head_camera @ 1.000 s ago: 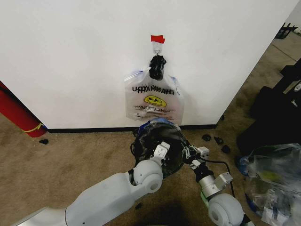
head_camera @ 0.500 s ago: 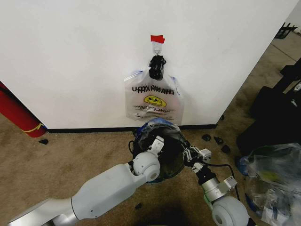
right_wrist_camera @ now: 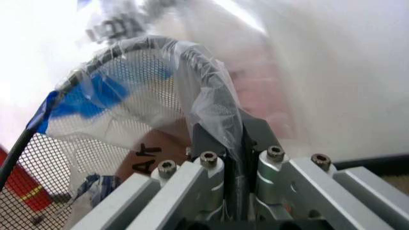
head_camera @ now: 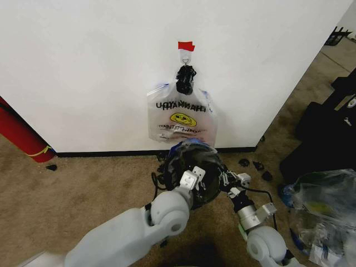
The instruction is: Pick up the garbage bag from the wall and place it over the trash bin.
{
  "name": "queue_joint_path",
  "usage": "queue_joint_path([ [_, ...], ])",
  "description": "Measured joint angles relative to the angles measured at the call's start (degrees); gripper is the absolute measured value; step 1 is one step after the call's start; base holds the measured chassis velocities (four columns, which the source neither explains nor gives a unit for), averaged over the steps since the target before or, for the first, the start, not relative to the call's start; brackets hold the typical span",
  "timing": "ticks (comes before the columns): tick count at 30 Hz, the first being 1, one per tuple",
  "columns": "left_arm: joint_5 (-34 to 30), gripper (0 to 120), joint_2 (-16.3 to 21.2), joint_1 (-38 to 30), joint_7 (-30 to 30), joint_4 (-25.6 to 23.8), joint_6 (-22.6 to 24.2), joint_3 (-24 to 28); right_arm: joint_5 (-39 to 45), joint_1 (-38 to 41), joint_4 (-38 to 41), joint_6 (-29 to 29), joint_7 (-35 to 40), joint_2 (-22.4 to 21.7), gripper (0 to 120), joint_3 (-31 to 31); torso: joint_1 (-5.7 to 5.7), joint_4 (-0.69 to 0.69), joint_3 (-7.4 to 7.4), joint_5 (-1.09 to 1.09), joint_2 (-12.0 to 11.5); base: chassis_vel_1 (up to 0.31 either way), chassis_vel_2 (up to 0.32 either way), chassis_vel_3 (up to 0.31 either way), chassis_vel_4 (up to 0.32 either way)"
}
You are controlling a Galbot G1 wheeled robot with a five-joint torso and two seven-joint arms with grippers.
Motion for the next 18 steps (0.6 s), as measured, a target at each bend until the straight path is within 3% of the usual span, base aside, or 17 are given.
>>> queue_joint_path([
  [2, 0.63, 0, 1.28, 2.69, 0.21, -2.76, -0.32, -2.02, 2.07, 0.49, -1.20, 0.38, -0.50, 0.00, 1, 0.09, 0.00, -0.01, 0.00, -0.01, 0.00, 0.000, 0.000, 0.000, 0.000],
  [6, 6.70, 16, 5.83, 9.58, 3.11, -9.12, -1.37, -7.89, 7.28, 1.57, -4.89, 2.27, -3.59, -0.03, 1, 0.51, 0.00, 0.01, 0.00, -0.01, 0.00, 0.000, 0.000, 0.000, 0.000],
  [9, 8.67, 22, 7.16, 11.39, 3.73, -10.42, -1.43, -10.28, 8.14, 2.09, -6.17, 2.93, -4.07, 0.06, 1, 0.56, 0.00, 0.01, 0.00, 0.00, 0.00, 0.000, 0.000, 0.000, 0.000],
  [12, 9.73, 37, 8.63, 13.13, 3.78, -11.03, -1.42, -13.87, 8.38, 2.71, -7.08, 3.54, -4.26, 0.30, 1, 0.56, 0.00, 0.00, 0.00, -0.01, 0.00, 0.000, 0.000, 0.000, 0.000],
  [14, 9.74, 39, 8.89, 13.32, 3.76, -10.99, -1.42, -14.53, 8.38, 2.78, -7.10, 3.62, -4.28, 0.35, 1, 0.55, 0.00, 0.00, 0.00, -0.01, 0.00, 0.000, 0.000, 0.000, 0.000],
  [15, 9.47, 46, 9.19, 13.53, 3.65, -10.72, -1.39, -15.48, 8.24, 2.90, -7.10, 3.73, -4.31, 0.46, 1, 0.52, 0.00, 0.00, 0.00, 0.00, 0.00, 0.000, 0.000, 0.000, 0.000],
  [18, 2.21, 58, 8.24, 13.62, 0.48, -11.20, -0.39, -17.42, 6.13, 3.15, -6.66, 4.35, -4.22, 0.78, 1, 0.47, 0.00, 0.00, 0.00, 0.00, 0.00, 0.000, 0.000, 0.000, 0.000],
])
